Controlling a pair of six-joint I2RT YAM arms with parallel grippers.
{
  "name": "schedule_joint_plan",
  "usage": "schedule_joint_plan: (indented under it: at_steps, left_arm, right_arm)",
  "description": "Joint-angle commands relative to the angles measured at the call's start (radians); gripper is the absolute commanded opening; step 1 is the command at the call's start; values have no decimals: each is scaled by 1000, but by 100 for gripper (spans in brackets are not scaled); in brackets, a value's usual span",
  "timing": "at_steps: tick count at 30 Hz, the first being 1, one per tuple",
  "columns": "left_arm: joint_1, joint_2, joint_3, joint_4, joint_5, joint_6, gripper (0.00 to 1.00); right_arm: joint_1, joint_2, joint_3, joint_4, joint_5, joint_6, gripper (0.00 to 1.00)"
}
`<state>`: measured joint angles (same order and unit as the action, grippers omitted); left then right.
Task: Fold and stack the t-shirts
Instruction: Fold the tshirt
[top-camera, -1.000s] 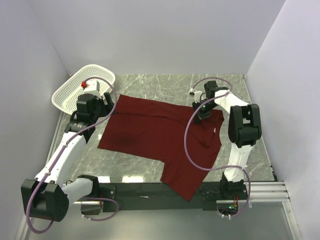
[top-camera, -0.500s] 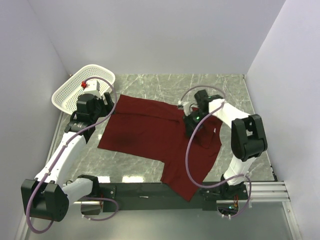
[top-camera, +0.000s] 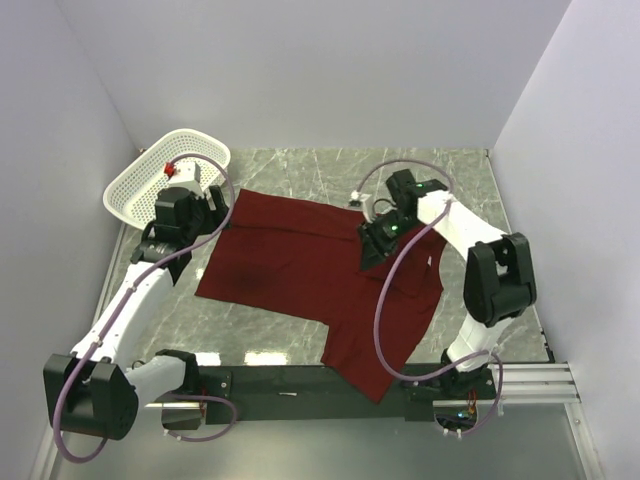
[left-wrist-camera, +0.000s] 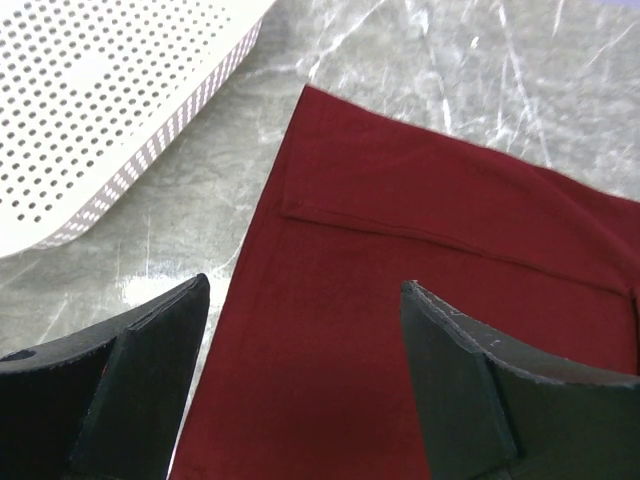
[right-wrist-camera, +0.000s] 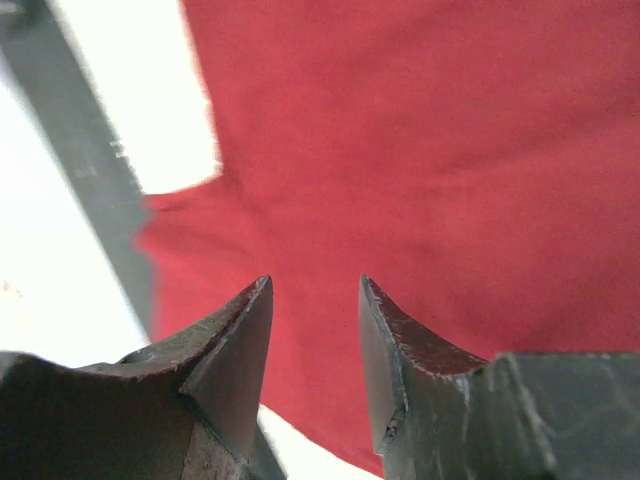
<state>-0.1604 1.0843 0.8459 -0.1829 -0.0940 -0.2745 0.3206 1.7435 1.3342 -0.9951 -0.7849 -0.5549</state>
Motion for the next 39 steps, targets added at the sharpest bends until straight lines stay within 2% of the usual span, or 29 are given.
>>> schedule_joint_plan:
  at_steps: [1, 3, 4, 6, 7, 10, 12, 14, 15, 19, 23, 27, 28, 33, 36, 39]
  left_arm:
    - [2, 29, 10, -1, 11, -8, 83]
    - [4, 49, 21, -18, 22, -54, 83]
    - [4, 54, 25, -47, 26, -75, 82]
    - [9, 58, 31, -82, 43, -155, 82]
    - [13, 57, 32, -110, 75, -182, 82]
    - [33, 54, 24, -165, 105, -322, 86]
    - [44, 58, 7, -222, 146, -426, 86]
    - [48, 63, -13, -277, 174, -536, 86]
    - [48, 65, -33, -309, 171, -575, 86]
    - [50, 74, -59, -461, 146, -733, 83]
    - [48, 77, -90, -584, 142, -847, 83]
    - [50, 62, -103, -690, 33, -919, 86]
    - [53, 59, -107, -698, -16, -934, 87]
    - [79, 144, -119, -630, -64, -963, 85]
    - [93, 213, -107, -607, -95, -956, 83]
    - [101, 229, -105, -592, -84, -954, 83]
  right_arm:
    - [-57, -137, -74, 70, 117, -69, 47]
    - [-55, -230, -140, 75, 141, -158, 47]
    - [-54, -260, -200, 61, 113, -271, 48]
    - [-51, -320, -254, 0, 64, -386, 48]
    - [-51, -367, -295, -29, 14, -521, 49]
    - [-19, -438, -357, -94, -14, -708, 51]
    - [32, -459, -378, -122, -27, -767, 52]
    - [78, -479, -397, -117, -25, -772, 53]
    - [139, -492, -405, -97, -21, -760, 53]
    - [277, -524, -470, 4, 30, -651, 53]
    - [322, -535, -506, 88, 50, -594, 53]
    - [337, -533, -513, 61, 32, -608, 52]
    - [360, -538, -527, 56, 50, -637, 52]
    - [472, -576, -581, 10, 134, -734, 52]
    - [613, -581, -604, 24, 197, -691, 52]
    - [762, -578, -645, 111, 262, -605, 52]
